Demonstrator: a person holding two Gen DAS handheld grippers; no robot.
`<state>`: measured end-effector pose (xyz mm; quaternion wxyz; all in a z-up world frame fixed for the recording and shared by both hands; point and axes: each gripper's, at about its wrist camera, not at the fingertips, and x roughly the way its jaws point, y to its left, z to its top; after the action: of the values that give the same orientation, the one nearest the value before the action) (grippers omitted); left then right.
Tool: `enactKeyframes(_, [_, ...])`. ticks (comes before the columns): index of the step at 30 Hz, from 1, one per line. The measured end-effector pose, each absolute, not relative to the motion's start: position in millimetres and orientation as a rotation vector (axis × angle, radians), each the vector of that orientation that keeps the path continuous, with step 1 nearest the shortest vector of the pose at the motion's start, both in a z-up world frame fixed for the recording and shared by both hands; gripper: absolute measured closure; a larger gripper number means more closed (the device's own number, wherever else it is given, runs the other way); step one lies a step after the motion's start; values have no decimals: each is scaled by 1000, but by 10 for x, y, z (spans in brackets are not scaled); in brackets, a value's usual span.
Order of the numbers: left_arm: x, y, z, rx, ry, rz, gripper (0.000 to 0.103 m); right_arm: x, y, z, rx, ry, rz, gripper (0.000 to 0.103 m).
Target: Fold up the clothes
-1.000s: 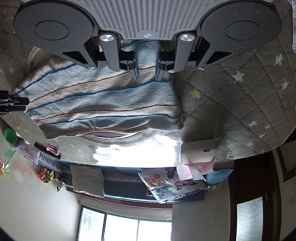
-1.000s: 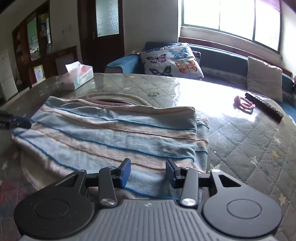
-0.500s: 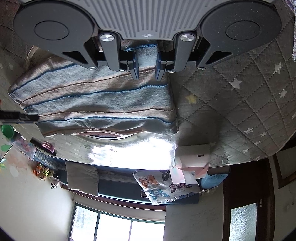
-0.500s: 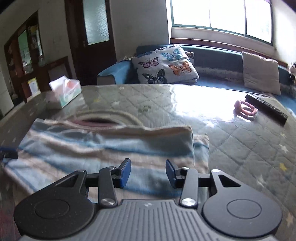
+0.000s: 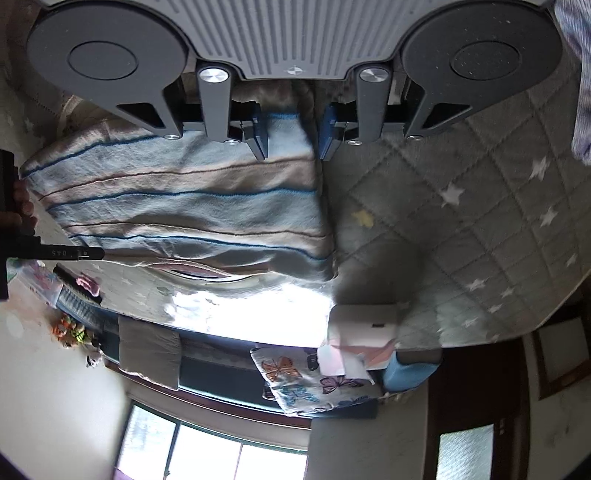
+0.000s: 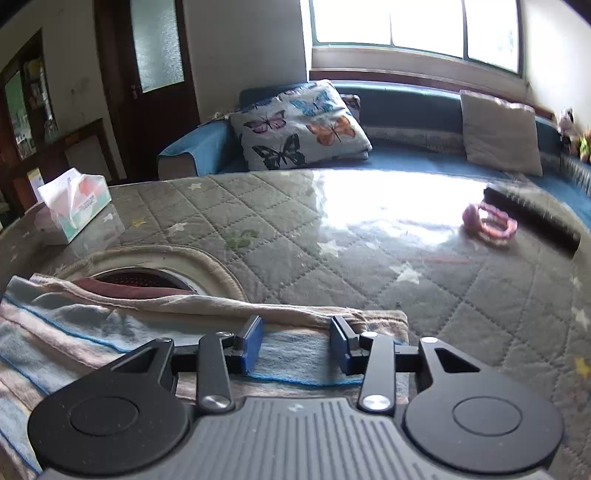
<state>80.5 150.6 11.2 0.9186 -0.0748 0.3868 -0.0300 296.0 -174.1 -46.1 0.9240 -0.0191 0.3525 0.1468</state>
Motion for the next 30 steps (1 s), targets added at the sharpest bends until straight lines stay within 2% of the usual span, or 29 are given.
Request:
enactKeyframes(11, [618, 1553, 42, -349, 837, -10, 67, 2389, -1080, -182, -141, 701, 555, 61])
enactKeyframes(19, [568, 1548, 25, -379, 842, -1, 68, 2030, -492, -23, -180, 694, 761, 61])
enactKeyframes(22, [568, 1537, 27, -388, 840, -21, 71, 1980, -343, 4, -174, 707, 808, 61])
enactKeyframes(23, [561, 1538, 32, -397, 834, -27, 78, 1974, -316, 13, -172, 712, 817, 61])
enactKeyframes(30, [526, 1445, 216, -404, 745, -32, 88, 2064, -100, 107, -135, 761, 888, 61])
